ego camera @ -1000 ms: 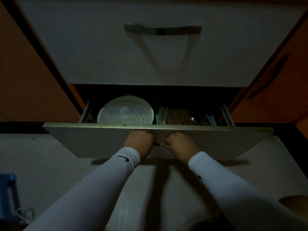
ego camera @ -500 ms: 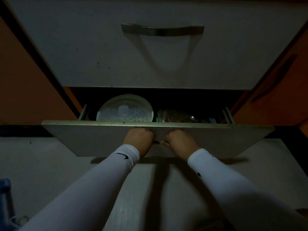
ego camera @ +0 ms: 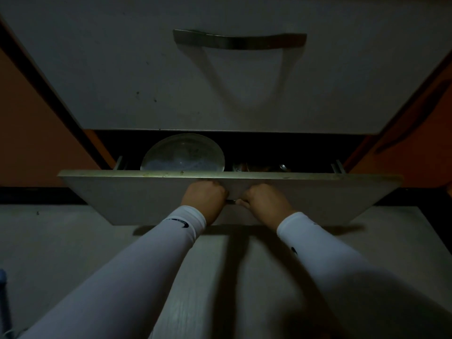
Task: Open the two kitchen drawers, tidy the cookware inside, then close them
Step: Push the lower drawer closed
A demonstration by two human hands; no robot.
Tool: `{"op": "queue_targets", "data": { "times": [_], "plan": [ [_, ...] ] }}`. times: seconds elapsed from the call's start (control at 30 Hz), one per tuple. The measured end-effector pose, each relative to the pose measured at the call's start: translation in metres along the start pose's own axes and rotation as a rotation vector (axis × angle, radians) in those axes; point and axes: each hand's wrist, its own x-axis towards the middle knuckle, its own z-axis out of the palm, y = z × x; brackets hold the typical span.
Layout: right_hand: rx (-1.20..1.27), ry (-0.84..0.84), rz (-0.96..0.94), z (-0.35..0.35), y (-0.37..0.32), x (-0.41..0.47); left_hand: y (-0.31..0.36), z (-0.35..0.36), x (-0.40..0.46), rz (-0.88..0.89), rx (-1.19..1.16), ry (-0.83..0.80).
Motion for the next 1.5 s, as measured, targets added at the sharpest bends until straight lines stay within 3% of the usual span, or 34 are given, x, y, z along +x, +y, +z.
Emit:
{"op": "queue_targets", "data": {
  "times": [0.4, 1.0, 1.5],
  "plan": [
    [-0.011, 0.068, -0.008, -0.003, 0.011, 0.027, -0.016, 0.002, 0.027, 0.024, 0.009, 0.016],
    [0.004, 0.009, -0.021, -0.014, 0.027, 0.068, -0.034, 0.004, 0.063, 0.022, 0.007, -0.024],
    [-0.015, 0.099, -0.056, -0.020, 0.042, 0.098, -0.049, 0.006, 0.097, 0.011, 0.041, 0.003]
  ]
}}
